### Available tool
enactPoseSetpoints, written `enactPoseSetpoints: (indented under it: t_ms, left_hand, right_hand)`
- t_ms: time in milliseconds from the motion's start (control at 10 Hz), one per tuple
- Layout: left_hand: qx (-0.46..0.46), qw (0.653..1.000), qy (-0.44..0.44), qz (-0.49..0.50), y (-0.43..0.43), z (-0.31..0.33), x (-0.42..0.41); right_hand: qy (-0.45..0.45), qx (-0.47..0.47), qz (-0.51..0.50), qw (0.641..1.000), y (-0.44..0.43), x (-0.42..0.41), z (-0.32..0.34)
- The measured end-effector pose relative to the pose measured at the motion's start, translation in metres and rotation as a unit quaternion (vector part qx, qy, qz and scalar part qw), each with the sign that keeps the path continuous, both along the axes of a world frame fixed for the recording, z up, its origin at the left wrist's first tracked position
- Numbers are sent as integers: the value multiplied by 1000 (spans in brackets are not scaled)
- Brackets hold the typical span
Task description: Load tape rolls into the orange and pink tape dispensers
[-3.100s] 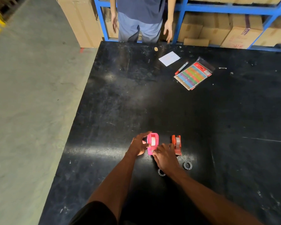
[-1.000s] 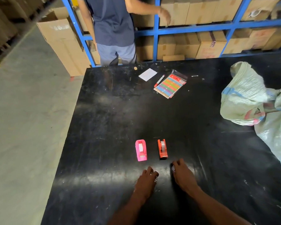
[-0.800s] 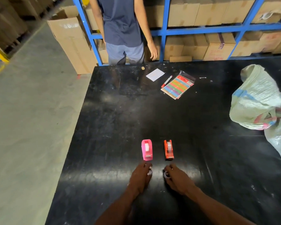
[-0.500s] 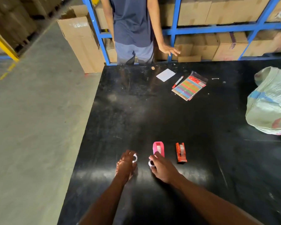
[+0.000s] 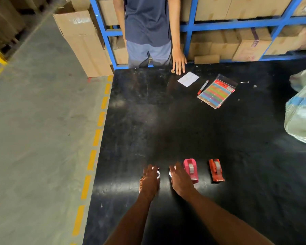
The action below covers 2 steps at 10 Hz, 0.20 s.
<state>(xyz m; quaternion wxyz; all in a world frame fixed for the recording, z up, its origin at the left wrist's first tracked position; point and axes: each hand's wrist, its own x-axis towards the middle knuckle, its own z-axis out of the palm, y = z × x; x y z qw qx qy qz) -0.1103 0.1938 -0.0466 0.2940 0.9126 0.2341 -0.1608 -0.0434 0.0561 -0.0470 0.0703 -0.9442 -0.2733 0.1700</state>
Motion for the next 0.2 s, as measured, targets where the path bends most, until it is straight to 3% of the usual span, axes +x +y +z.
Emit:
enactPoseSetpoints:
  t_ms: [200]
  left_hand:
    - [-12,998,-39,-57,5,14,-12]
  right_hand:
    - [40,92,-36,994,-10,-17,12]
